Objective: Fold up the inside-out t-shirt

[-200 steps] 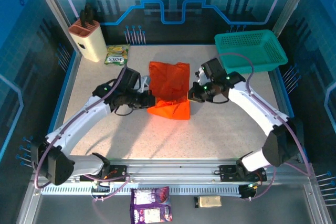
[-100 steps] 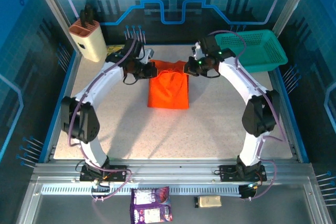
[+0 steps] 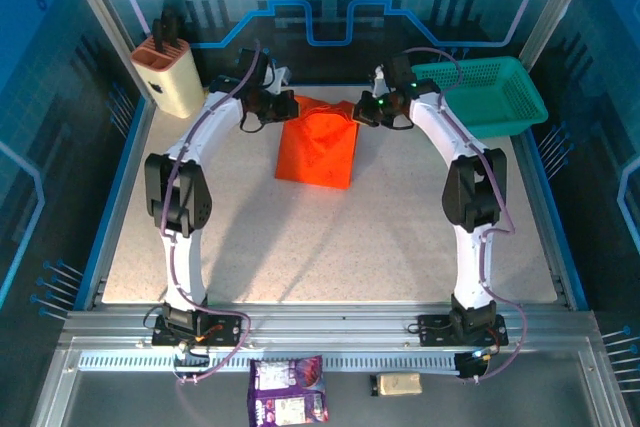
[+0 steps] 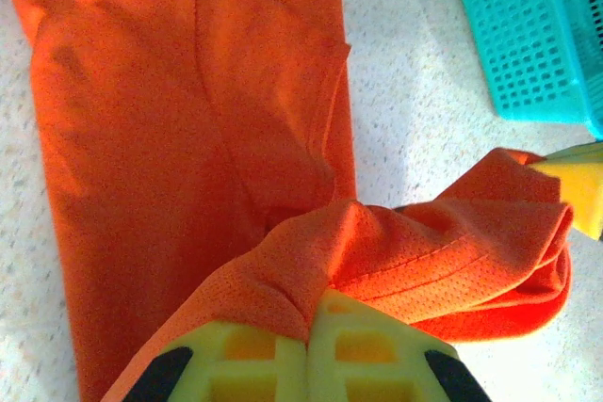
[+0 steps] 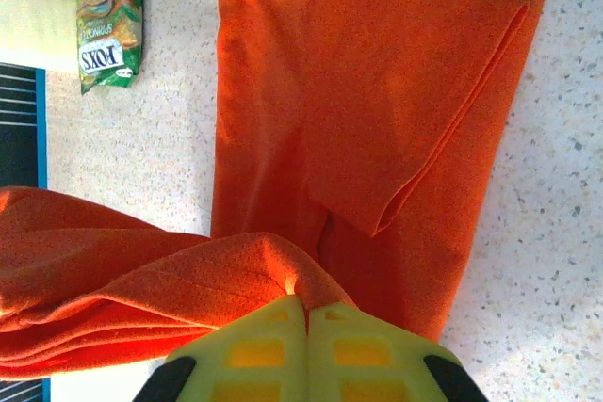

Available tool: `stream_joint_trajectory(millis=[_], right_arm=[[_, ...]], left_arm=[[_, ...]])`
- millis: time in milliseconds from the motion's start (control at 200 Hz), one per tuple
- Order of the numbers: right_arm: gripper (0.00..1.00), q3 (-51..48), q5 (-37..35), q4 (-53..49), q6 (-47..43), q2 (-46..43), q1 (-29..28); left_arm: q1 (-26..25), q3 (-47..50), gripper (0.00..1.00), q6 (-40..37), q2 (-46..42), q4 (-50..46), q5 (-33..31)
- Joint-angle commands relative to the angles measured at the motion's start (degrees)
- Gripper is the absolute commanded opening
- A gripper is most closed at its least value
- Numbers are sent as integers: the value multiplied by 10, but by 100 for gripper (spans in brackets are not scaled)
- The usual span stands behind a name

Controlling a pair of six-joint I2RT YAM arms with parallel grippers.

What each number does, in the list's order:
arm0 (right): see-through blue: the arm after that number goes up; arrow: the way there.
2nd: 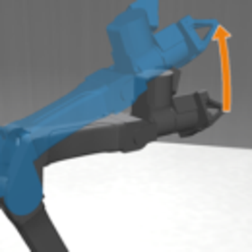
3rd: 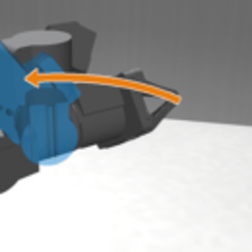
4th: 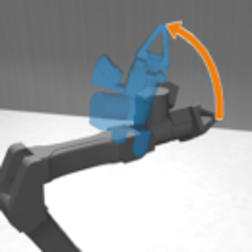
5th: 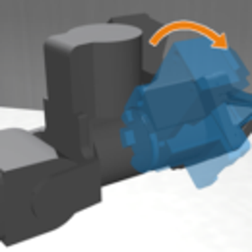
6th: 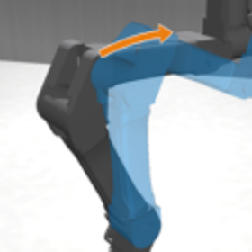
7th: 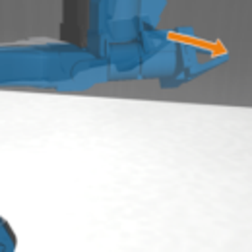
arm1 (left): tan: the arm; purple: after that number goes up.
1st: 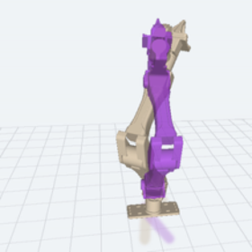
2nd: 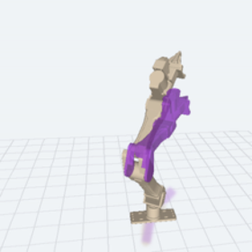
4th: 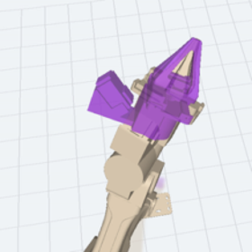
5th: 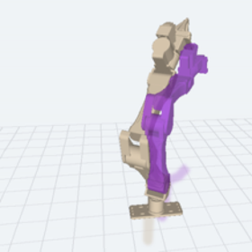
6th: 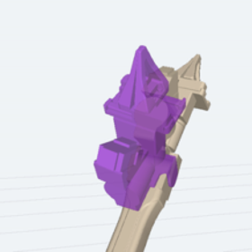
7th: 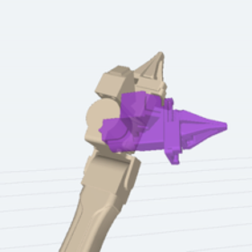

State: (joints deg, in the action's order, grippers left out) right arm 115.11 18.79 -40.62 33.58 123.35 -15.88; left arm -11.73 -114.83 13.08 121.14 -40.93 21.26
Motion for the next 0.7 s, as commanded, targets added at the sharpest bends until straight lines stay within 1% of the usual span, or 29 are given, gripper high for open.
stream_joint_trajectory(millis=[0, 55, 135, 290, 360, 485, 695], right_arm=[[0, 38, 33, 6, 2, 8, 5], [0, 37, 41, 0, -2, 1, 1], [0, 17, 51, -4, -9, -23, -6], [0, -57, 68, -3, -11, -90, -25], [0, -100, 70, -1, -9, -125, -36], [0, -183, 59, -5, -8, -191, -60], [0, -346, 42, -7, 12, -313, -101]], left_arm=[[5, -46, 0, -8, 22, -14, 50], [5, -40, 0, -4, 12, -14, 60], [4, 0, 0, 0, -26, -6, 71], [3, 151, 0, 22, -137, 47, 99], [-1, 211, 0, 34, -182, 62, 110], [-16, 305, 0, 37, -257, 65, 107], [-59, 455, 0, 69, -375, 65, 95]])
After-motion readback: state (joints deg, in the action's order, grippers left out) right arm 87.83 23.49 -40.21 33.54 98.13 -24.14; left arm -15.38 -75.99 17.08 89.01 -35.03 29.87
